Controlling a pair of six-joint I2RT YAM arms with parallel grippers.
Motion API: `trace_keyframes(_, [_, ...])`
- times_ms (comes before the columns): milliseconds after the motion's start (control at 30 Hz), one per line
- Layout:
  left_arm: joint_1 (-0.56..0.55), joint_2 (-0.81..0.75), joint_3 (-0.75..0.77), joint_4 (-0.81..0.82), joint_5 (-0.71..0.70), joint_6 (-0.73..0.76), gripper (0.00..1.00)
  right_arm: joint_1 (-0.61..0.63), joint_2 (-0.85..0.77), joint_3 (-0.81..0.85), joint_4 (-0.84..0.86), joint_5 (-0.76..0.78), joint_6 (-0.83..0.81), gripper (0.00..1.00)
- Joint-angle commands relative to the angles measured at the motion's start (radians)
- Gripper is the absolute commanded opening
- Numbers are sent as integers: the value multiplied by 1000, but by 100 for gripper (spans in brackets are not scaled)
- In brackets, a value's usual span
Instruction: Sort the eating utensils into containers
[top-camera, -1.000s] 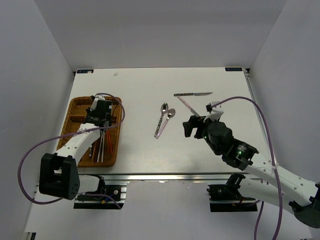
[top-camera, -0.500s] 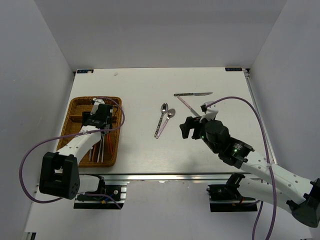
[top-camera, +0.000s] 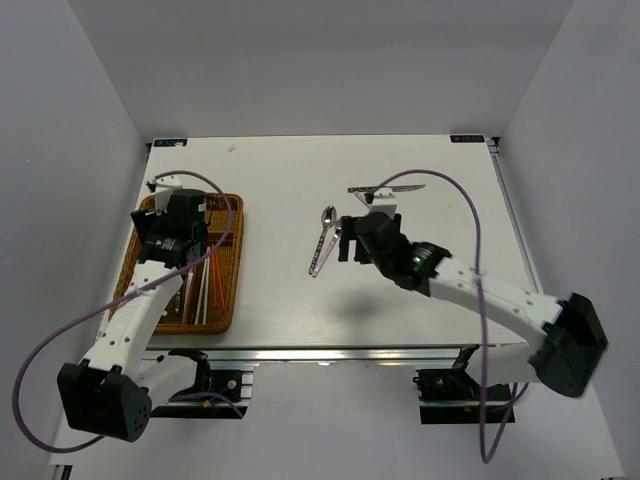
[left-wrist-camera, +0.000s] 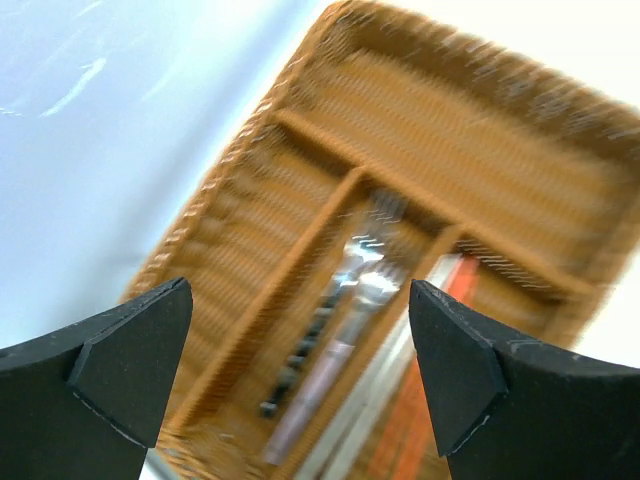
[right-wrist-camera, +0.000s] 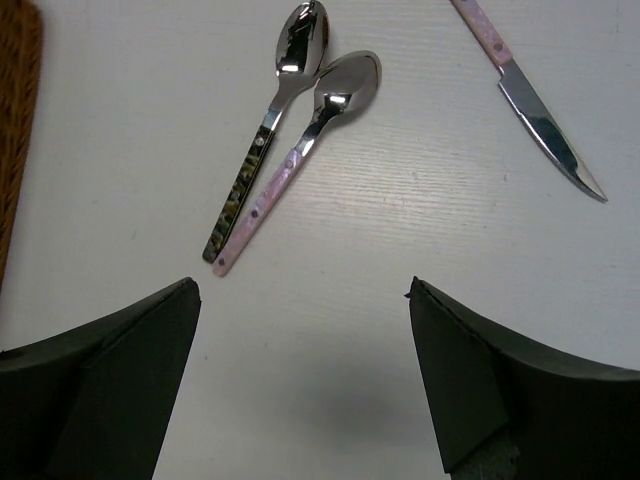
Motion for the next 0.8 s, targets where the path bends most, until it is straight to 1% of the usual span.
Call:
trace_keyframes(0, [3,-78,93,-129,175,-143,98,-5,194,168,-222,158,192,89])
trace_keyframes(33, [3,-89,98,-138,227,-149,98,-5,286,255,-251,181,241,89])
trace_keyframes(67, [3,-102,101,-144,307,-174,98,-5,329,296,-276,188,251,89])
trace_keyframes(167, [4,-152,92,-157,457,-183,98,-5,506,461,-334,200,269,86])
trace_keyframes(200, [3,-171,75,-151,479,-182,98,-7,550,505,-365,214,286,79])
trace_keyframes(233, [3,-207,66,-146,499,-177,98,-5,627,581,-409,220,294,76])
trace_keyframes(267, [3,-226,55,-141,524,-164,98,-8,659,616,-432,226,323,70])
trace_keyframes(333, [4,-269,34,-138,544,-147,98,-13,728,665,-448,223,342,67])
trace_keyframes(367, [5,-278,28,-141,554,-137,98,-15,742,668,-431,212,329,65])
trace_keyframes(433, [3,-295,17,-155,574,-125,98,-21,784,674,-410,174,331,56])
trace_keyframes(467, [3,-301,12,-157,584,-123,98,-25,796,683,-413,166,335,54])
trace_keyframes(533, [3,-307,0,-154,611,-123,98,-25,822,685,-423,163,364,53])
trace_keyframes(767, [4,-306,5,-149,665,-116,98,-45,858,636,-313,119,343,52])
